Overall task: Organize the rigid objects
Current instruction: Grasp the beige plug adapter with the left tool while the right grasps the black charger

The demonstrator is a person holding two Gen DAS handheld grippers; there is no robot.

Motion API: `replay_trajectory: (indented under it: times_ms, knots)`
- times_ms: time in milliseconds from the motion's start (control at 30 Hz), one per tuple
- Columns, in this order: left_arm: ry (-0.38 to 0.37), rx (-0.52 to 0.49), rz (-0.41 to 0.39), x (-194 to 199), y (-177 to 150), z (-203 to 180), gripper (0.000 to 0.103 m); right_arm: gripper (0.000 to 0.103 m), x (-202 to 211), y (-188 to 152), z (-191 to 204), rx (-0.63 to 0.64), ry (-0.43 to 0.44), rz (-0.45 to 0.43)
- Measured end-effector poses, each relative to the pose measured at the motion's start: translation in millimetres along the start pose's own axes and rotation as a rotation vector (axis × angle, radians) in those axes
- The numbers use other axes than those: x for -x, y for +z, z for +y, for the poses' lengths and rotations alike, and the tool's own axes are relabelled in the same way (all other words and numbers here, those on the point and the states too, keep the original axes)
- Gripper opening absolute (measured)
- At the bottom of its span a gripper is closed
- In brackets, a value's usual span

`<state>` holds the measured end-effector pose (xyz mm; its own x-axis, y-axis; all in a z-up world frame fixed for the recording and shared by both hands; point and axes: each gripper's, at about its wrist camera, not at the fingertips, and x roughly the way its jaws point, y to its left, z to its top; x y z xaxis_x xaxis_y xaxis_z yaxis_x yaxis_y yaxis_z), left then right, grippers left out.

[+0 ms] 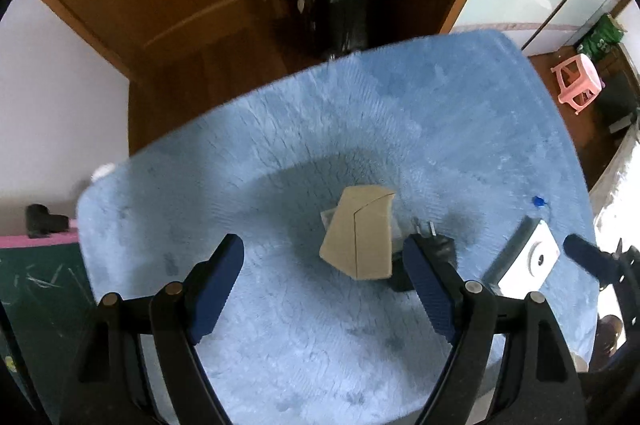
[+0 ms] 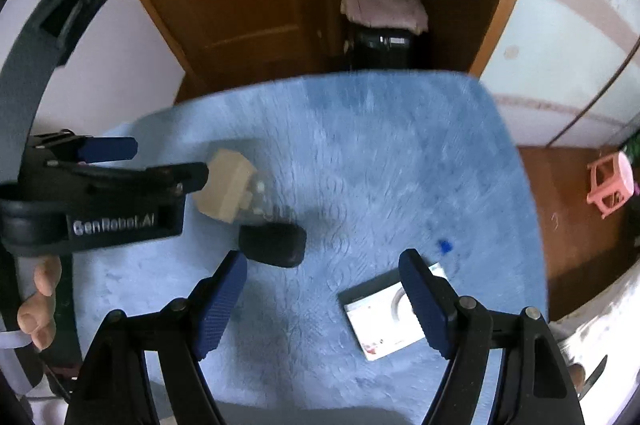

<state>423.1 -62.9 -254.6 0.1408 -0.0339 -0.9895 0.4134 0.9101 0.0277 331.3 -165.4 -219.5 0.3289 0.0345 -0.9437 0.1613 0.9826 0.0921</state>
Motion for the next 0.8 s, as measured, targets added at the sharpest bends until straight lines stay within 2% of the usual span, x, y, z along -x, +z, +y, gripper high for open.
replay_trajectory:
  times_ms: [133, 233, 633, 667, 733, 800]
  knots:
    - [-0.012, 0.010, 0.026, -16, -1, 1, 0.084, 0.079, -27, -2, 4, -0.037, 0.018, 0.035]
    - [-0.049, 0.028, 0.031, -19, -3, 3, 0.084, 0.079, -39, -4, 9, -0.040, 0.020, 0.046]
    - [-0.077, 0.056, 0.052, -30, -3, 8, 0.083, 0.079, -65, -5, 23, -0.051, 0.038, 0.073]
    - [-0.084, 0.063, 0.049, -30, -4, 9, 0.082, 0.079, -66, -4, 24, -0.052, 0.037, 0.073]
    - [-0.105, 0.068, 0.046, -33, -2, 8, 0.072, 0.079, -69, -3, 26, -0.051, 0.032, 0.072]
    - [-0.123, 0.073, 0.046, -33, -4, 9, 0.052, 0.079, -72, -2, 27, -0.054, 0.031, 0.073]
